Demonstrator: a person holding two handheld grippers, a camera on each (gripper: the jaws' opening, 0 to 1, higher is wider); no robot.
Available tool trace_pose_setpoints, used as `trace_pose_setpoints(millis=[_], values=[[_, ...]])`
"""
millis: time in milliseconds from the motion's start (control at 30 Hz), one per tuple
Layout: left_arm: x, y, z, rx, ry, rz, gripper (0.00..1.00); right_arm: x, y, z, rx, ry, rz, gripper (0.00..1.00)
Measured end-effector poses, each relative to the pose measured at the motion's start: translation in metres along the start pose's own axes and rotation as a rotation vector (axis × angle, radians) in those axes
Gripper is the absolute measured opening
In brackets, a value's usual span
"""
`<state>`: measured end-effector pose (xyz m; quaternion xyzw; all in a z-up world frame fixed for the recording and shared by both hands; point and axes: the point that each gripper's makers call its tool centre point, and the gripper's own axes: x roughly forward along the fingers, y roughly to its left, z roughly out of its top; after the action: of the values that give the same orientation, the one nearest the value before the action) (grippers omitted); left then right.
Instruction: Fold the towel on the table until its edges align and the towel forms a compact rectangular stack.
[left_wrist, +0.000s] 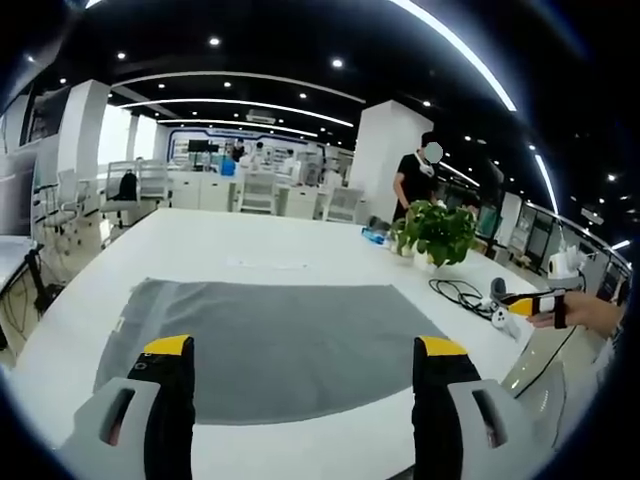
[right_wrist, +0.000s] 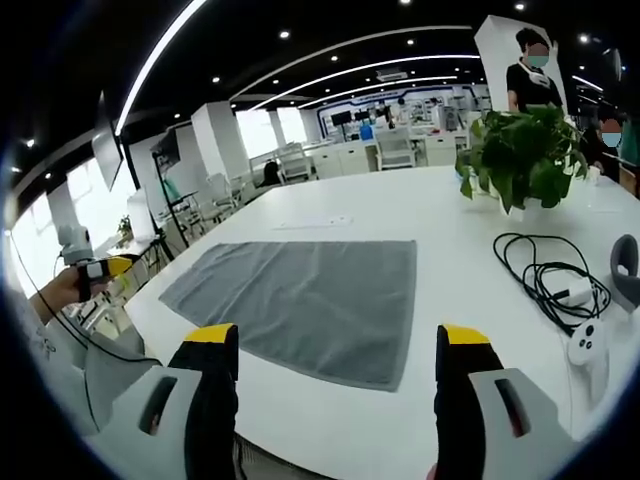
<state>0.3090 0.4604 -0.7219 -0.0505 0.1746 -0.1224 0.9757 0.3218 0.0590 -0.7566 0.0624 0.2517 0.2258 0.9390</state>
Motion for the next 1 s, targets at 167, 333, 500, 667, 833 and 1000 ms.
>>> trace_pose_setpoints(millis=[167,333,500,667,833,1000], values=[[0.001,0.002,-0.001,0.001,-0.001,0.003,0.94,-0.001,-0.006,0.001,-0.013,0.009,-0.001,0.82],[0.005,-0.001,0.0,0.005,-0.002,0.003,0.93,-0.002,-0.014,0.004,-0.022,0.012,-0.005,0.82],[0.013,-0.016,0.009,0.035,-0.01,-0.018,0.93,-0.001,-0.02,0.01,-0.04,0.018,-0.004,0.82],[0.025,-0.037,0.011,0.061,-0.007,-0.055,0.92,-0.001,-0.023,0.029,-0.005,-0.035,0.026,0.81],[0.04,-0.071,0.01,0.105,0.014,-0.14,0.91,0.0,-0.031,0.041,-0.008,-0.058,0.022,0.82],[0.053,-0.111,0.014,0.199,0.025,-0.221,0.9,0.002,-0.036,0.05,-0.045,-0.054,0.031,0.81]])
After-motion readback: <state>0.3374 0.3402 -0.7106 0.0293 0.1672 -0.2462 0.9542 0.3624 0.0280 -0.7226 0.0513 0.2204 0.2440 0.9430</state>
